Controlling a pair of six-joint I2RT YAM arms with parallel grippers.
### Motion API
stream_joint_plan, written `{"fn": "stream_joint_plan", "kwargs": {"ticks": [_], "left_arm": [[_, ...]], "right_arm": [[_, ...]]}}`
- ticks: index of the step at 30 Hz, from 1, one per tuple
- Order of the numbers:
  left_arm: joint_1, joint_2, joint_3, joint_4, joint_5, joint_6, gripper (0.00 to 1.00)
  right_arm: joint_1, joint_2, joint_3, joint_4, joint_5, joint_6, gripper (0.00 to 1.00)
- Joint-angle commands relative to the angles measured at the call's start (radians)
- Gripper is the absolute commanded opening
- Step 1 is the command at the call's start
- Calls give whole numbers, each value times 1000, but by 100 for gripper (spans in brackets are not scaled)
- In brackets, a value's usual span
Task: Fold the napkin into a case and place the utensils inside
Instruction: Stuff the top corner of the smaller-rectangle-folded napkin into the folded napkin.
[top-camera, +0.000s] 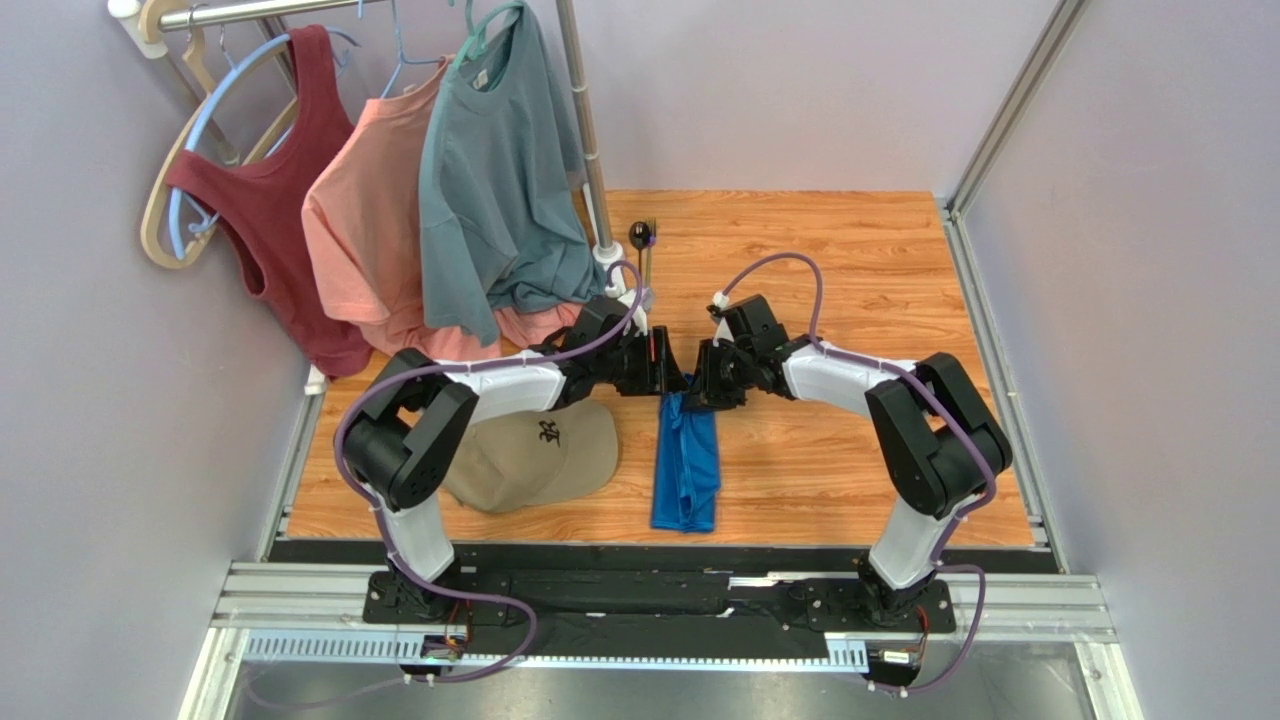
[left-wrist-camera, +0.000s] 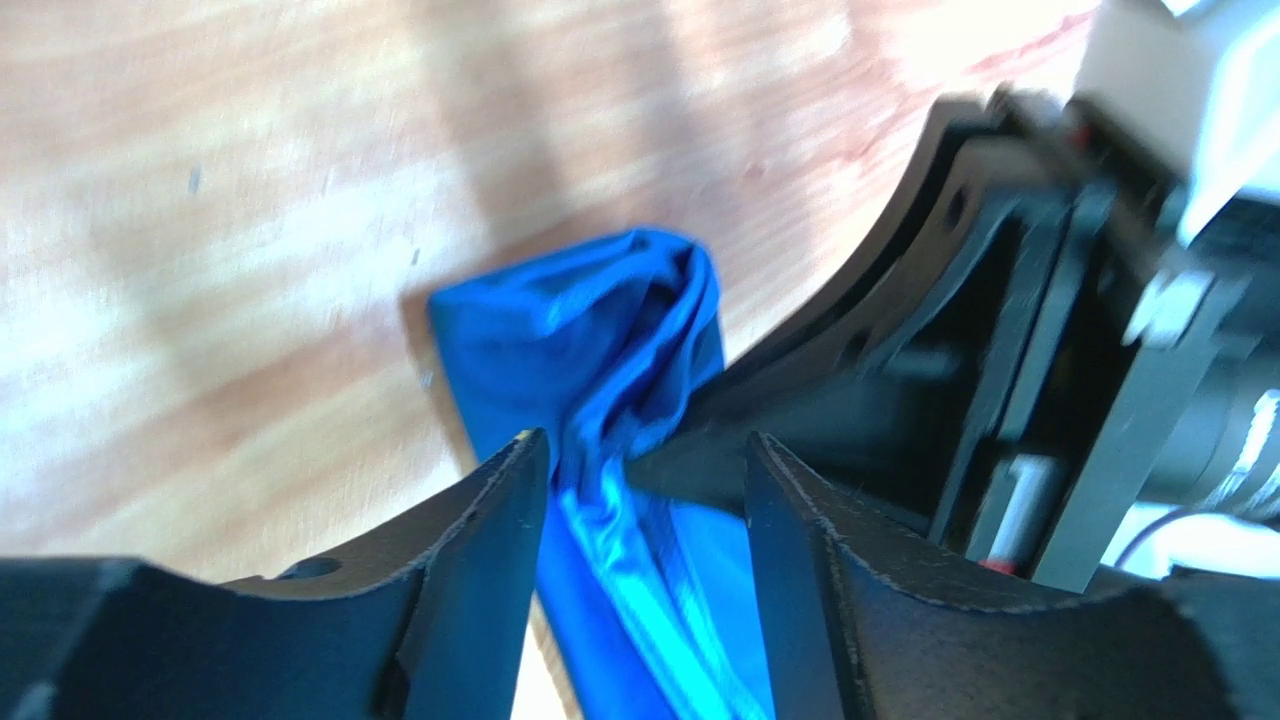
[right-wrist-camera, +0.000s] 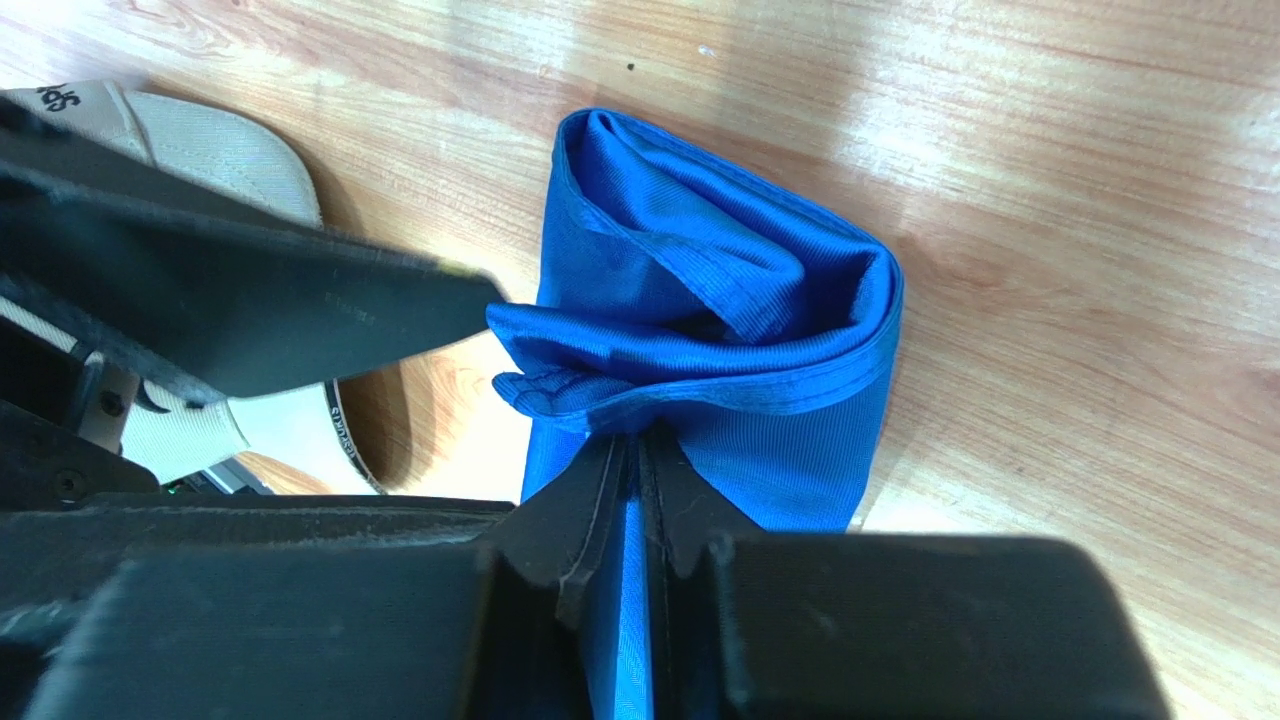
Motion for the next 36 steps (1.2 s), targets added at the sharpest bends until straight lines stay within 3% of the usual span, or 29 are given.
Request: {"fn": "stream_joint_plan", "kwargs": {"ticks": [1,8,16,23,26,30,36], "left_arm": [[4,35,69,-35,-9,52,60],[4,86,106,-47,8,72,58],[7,107,141,-73,13,82,45],[10,117,149,-78,25,86,42],[14,107,132,-47,33,76,35],[17,94,132,-52,37,72,3],[30,86,155,-114,68,42,0]], "right_arm": [[-3,-1,3,46,-20,-2,10],[-3,-5,-5,50,-24,-2,11],[-3,-5,-7,65,-49,-1,12],[-3,-19,-16,93,-70,10,13],[-3,-17,-19,99,-74,12,15],[-4,-22,-23,96,-66,9,16],[3,-91,-51,35,1,-40,36]]}}
